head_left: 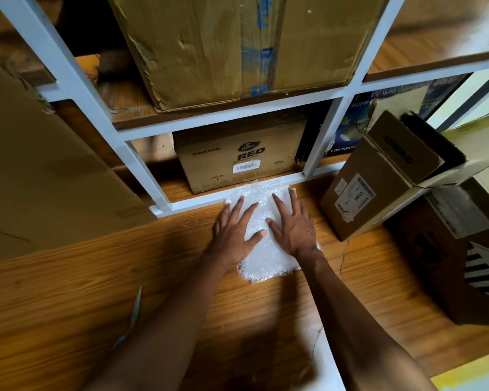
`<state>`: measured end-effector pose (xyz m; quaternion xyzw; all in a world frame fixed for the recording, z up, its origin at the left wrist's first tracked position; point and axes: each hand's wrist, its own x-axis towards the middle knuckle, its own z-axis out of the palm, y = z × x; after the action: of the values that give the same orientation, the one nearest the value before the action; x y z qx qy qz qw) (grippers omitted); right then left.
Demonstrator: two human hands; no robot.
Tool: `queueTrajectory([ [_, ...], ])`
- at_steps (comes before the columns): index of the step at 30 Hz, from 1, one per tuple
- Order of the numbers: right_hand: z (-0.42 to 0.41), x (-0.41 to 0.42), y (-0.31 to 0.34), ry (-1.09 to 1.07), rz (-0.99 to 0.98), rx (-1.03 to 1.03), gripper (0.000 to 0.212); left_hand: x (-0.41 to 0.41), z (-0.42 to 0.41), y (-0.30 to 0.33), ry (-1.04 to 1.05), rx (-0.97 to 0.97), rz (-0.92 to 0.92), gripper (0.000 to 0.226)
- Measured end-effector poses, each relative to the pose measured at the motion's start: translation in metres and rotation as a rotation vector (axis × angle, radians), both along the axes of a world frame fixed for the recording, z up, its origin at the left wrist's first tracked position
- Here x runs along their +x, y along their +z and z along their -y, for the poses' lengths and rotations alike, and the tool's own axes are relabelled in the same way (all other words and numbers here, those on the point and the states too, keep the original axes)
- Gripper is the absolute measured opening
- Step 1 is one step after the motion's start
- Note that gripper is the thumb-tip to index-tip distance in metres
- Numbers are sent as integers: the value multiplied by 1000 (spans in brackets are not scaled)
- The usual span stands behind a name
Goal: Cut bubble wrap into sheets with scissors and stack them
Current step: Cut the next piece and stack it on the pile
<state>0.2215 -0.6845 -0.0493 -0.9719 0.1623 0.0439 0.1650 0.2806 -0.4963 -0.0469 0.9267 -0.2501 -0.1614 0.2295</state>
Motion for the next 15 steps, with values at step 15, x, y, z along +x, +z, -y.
queueTrajectory([
  [15,16,15,0,-133,35,367,99,-10,43,-8,539,-352,-206,72],
])
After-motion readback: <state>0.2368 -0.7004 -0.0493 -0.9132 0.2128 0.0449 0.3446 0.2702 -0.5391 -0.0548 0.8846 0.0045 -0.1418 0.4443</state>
